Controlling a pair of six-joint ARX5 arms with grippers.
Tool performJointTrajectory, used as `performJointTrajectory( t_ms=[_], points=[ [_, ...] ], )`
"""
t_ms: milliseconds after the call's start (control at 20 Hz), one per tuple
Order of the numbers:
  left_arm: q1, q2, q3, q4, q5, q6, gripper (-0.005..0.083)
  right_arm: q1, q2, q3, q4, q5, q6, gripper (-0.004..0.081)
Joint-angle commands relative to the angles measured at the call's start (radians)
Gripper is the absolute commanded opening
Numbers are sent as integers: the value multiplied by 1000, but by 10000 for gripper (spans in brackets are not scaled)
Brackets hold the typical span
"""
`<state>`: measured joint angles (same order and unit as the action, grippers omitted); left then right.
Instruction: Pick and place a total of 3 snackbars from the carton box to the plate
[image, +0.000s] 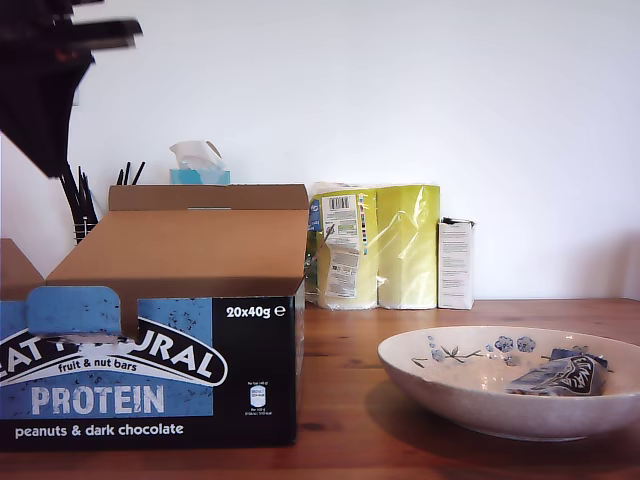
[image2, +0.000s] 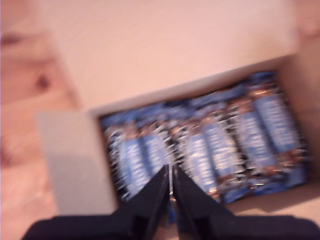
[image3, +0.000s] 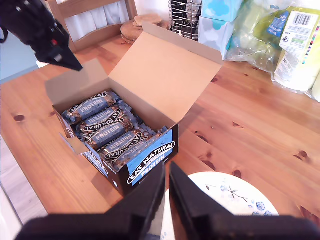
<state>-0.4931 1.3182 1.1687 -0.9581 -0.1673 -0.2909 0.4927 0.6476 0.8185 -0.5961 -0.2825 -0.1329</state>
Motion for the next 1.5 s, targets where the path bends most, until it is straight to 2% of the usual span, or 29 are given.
performJointTrajectory(
  t_ms=[0, 150, 350, 450, 550, 850, 1200, 1450],
  points=[
    [-6, 50, -22, 5, -7, -35, 12, 3, 17, -18, 14, -7, -8, -13],
    [-6, 122, -22, -3, -13, -108, 169, 3, 40, -18, 13, -8, -34, -13],
    [-7, 199, -19, -46, -40, -114, 274, 3, 57, -18, 13, -27, -49, -13],
    [-7, 220, -14, -66, -42, -123, 385, 3, 64, -18, 13, -38, -50, -13],
    [-7, 238, -10, -71, -60, -126, 444, 3, 68, -18, 16, -58, -50, -13],
    [-6, 267, -9, -26, -129, -129, 448, 3, 69, -18, 17, -79, -51, -13],
    [-6, 345, -9, -4, -146, -128, 448, 3, 69, -18, 19, -79, -51, -13],
    [-7, 391, -9, -18, -216, -109, 447, 3, 69, -18, 19, -86, -51, -13]
  ],
)
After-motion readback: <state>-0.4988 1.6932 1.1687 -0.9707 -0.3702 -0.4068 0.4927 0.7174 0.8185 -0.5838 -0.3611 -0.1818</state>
